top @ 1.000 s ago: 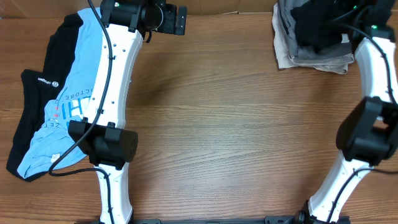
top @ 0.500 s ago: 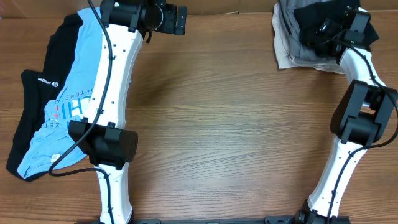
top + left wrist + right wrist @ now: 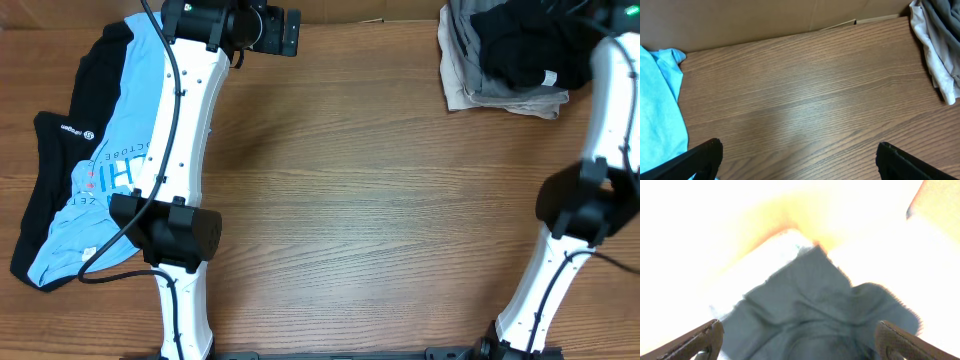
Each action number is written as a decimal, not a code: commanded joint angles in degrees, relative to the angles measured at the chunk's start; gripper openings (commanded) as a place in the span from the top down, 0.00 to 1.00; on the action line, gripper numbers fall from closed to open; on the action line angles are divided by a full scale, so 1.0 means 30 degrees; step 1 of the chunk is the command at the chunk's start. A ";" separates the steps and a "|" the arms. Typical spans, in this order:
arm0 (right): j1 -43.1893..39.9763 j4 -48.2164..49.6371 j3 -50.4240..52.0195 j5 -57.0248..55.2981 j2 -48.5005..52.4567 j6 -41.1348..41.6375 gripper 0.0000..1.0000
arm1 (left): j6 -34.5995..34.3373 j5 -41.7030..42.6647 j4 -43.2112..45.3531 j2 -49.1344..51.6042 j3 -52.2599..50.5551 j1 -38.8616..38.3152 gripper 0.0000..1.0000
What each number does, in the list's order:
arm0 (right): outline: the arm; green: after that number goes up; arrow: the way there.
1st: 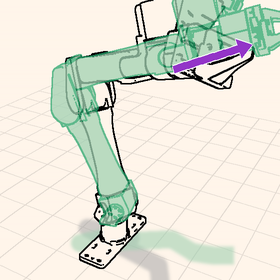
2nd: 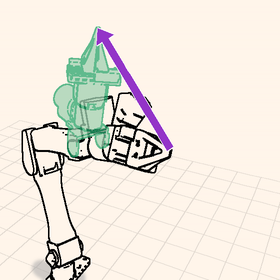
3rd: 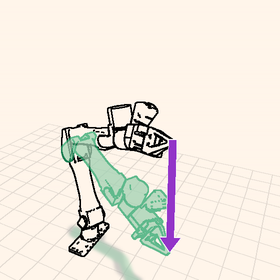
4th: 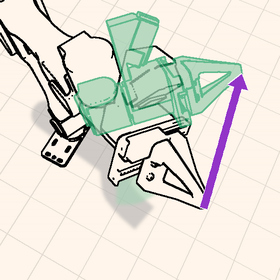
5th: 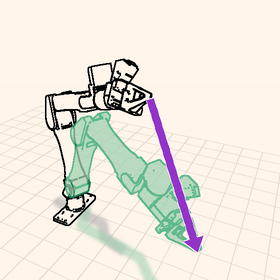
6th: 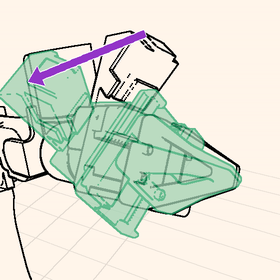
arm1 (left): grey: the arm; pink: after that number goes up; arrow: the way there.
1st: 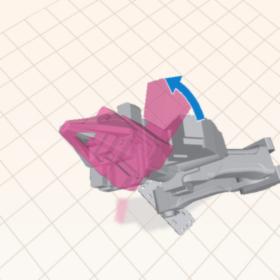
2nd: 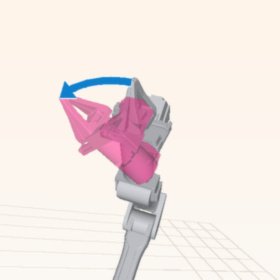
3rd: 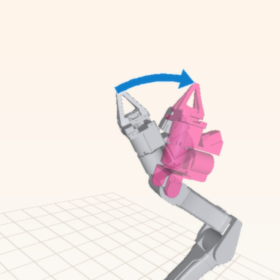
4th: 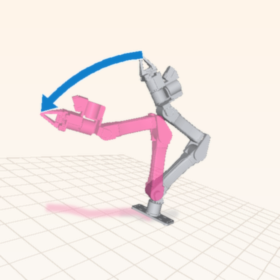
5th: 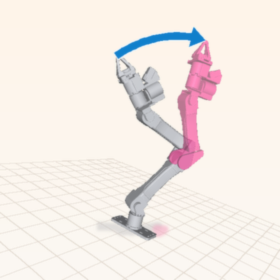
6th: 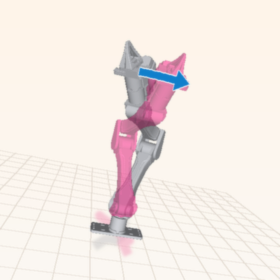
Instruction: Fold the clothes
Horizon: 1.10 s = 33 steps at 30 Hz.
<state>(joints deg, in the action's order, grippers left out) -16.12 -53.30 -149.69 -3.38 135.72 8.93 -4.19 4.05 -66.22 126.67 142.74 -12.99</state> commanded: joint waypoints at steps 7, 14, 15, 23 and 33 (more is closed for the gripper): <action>0.0940 -0.6462 -0.4488 0.2120 -0.5901 -0.0073 0.00 | -0.0182 0.0131 0.0022 0.0138 -0.0066 0.0073 0.00; 0.1814 -0.9690 -0.4488 0.3876 -0.8437 -0.0066 0.00 | -0.0182 0.0138 0.0022 0.0138 -0.0066 0.0073 0.00; 0.1887 -1.0018 -0.4488 0.3883 -0.8590 -0.0066 0.00 | -0.0182 0.0138 0.0022 0.0138 -0.0066 0.0073 0.00; 0.1887 -1.1606 -0.4444 0.3876 -0.8597 -0.0066 0.00 | -0.0175 0.0138 0.0022 0.0138 -0.0066 0.0073 0.00; 0.1945 -1.2116 -0.4335 0.2863 -0.8925 -0.0073 0.00 | -0.0182 0.0138 0.0022 0.0138 -0.0066 0.0073 0.00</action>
<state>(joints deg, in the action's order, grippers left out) -10.46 -89.36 -162.74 6.63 110.00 8.97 -4.19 4.08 -66.22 126.67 142.74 -12.97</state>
